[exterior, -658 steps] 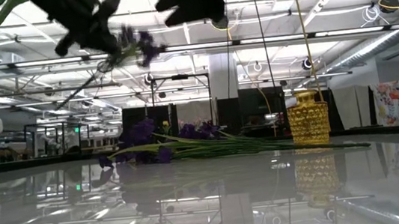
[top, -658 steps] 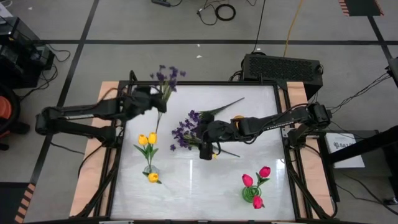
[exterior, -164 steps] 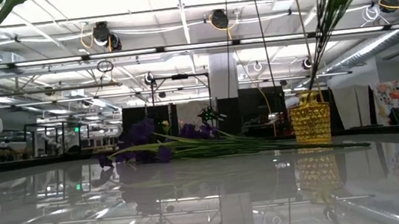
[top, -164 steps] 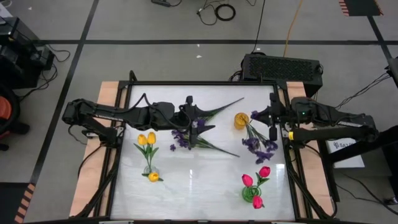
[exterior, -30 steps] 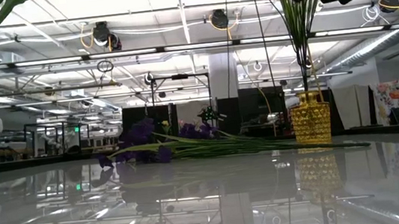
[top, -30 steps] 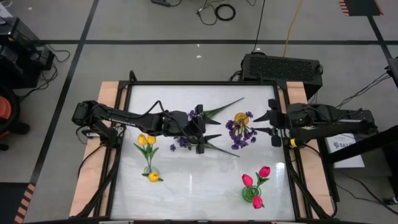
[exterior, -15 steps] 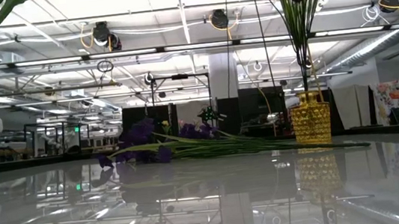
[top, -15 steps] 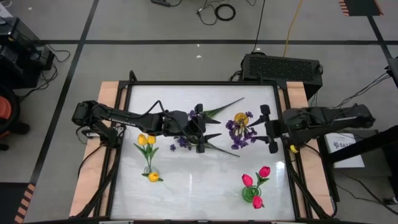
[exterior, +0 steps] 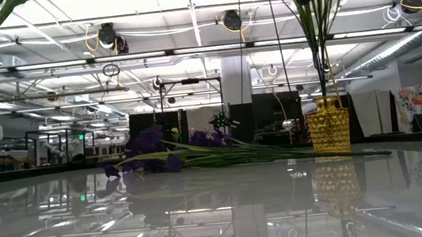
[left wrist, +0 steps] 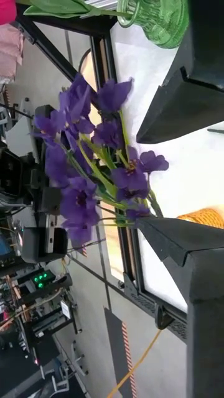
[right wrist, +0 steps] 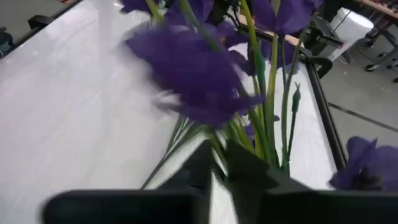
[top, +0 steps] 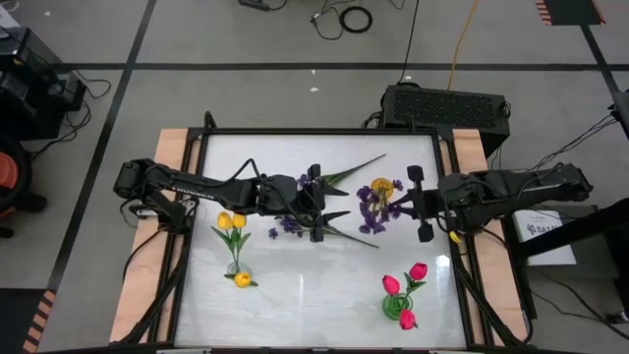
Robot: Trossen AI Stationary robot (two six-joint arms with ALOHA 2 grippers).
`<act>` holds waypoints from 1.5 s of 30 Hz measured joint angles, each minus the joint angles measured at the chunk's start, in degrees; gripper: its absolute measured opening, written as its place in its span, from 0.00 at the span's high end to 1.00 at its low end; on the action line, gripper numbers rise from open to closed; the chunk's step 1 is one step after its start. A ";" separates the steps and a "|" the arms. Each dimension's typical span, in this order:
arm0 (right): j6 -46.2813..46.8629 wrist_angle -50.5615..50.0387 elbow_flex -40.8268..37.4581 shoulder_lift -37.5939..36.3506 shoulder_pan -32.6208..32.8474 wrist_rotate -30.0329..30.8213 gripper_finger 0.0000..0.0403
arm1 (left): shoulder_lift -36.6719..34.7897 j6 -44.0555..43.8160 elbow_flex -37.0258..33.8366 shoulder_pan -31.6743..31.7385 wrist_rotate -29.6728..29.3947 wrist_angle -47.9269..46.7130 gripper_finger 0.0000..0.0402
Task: Sort flowers into vase by color
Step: Put the top left purple flowers into the yellow vase
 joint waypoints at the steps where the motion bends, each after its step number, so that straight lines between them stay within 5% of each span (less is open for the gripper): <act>1: 0.24 -0.26 0.00 -0.27 0.00 0.05 0.97 | 0.00 0.00 0.00 0.00 0.00 0.00 0.48; 14: 2.30 -8.64 0.00 -4.63 0.00 1.56 0.98 | 0.00 0.00 0.00 0.00 0.00 0.27 0.48; 32: 12.48 -14.80 6.38 -6.91 0.00 2.96 0.50 | 0.00 -0.03 0.00 0.00 0.01 0.00 0.48; 45: 19.25 -20.25 6.56 -7.64 0.00 4.42 0.46 | 0.00 -0.47 0.00 -0.02 -2.74 -0.04 0.48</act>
